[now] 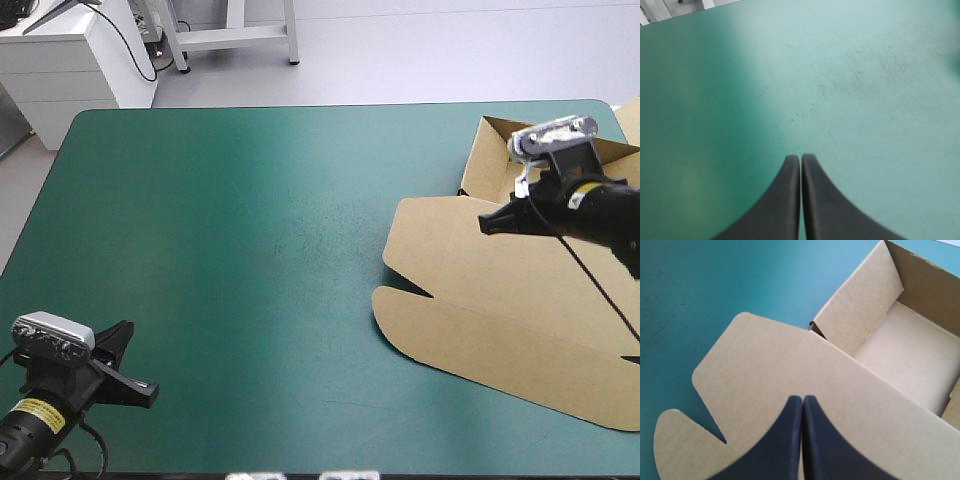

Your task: Fold the box

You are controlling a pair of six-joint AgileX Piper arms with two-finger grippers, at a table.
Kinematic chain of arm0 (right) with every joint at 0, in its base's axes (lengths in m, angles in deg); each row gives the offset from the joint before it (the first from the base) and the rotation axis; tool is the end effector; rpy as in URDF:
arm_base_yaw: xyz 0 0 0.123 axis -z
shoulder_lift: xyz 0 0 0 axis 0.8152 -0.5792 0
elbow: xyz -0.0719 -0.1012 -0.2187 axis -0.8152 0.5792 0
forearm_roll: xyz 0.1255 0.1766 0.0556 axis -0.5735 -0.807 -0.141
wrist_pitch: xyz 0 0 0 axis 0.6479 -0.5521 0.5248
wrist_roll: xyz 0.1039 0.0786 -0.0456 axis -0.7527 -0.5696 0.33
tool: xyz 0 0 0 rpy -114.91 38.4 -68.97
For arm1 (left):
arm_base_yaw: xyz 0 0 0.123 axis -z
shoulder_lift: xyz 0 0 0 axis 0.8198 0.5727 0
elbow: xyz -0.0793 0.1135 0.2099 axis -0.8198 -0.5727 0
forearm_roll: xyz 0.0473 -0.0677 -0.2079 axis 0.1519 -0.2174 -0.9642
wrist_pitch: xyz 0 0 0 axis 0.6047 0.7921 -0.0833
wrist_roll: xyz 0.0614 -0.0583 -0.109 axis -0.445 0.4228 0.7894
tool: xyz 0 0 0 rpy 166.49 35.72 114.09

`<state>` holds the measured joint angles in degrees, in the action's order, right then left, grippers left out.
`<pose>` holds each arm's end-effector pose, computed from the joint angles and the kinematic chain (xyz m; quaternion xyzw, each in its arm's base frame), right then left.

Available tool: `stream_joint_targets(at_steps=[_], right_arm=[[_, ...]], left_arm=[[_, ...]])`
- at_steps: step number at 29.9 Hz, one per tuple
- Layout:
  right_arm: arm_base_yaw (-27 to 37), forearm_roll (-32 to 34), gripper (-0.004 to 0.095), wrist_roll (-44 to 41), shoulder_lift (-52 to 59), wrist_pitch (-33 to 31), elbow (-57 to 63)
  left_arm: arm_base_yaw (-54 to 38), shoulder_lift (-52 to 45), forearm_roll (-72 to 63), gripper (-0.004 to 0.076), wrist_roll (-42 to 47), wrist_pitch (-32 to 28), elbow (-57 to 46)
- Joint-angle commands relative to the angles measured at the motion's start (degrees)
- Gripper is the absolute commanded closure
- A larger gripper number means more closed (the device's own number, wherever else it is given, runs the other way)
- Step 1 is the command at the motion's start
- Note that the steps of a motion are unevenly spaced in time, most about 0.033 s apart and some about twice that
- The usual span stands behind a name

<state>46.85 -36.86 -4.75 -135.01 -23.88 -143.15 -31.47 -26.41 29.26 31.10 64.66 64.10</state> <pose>0.2418 0.0427 0.3628 -0.1359 0.8952 0.0324 0.4232 0.1111 -0.0294 0.2753 0.1604 0.8283 -0.0433 0.5351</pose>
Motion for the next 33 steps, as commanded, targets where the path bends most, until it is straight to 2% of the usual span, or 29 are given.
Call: stream_joint_targets(at_steps=[1,3,6,15,18,25,30,33], right_arm=[[-0.2,-0.6,0.0929,0.7,8.3,11.2,6.7],[-0.2,-1.8,0.0929,1.5,13.5,18.0,12.8],[-0.2,-1.8,0.0929,2.9,20.5,23.5,20.9],[-0.2,-1.0,0.0929,5.0,36.8,26.1,39.7],[-0.2,-1.0,0.0929,5.0,41.3,28.1,45.2],[-0.2,-1.5,0.0929,4.9,48.4,27.6,52.3],[-0.2,-1.5,0.0929,4.1,53.6,21.4,52.7],[-0.2,-1.3,0.0929,3.2,56.5,19.9,52.7]], left_arm=[[0.0,0.6,0.3,0.0731,-1.6,-4.7,0.8],[0.0,0.6,0.1,0.0731,-2.3,-6.6,0.1],[0.0,0.6,-1.7,0.0731,-2.3,-9.4,-1.1],[0.0,0.2,-1.9,0.0731,-2.4,-10.2,-2.8],[0.0,-1.6,-1.9,0.0731,-4.0,-8.4,-2.9],[0.0,-10.2,-3.7,0.0731,-4.0,-7.7,-5.4],[0.0,-15.7,-6.7,0.0731,-4.0,-5.3,-8.2],[0.0,-17.8,-6.8,0.0731,-4.0,-5.6,-8.2]])
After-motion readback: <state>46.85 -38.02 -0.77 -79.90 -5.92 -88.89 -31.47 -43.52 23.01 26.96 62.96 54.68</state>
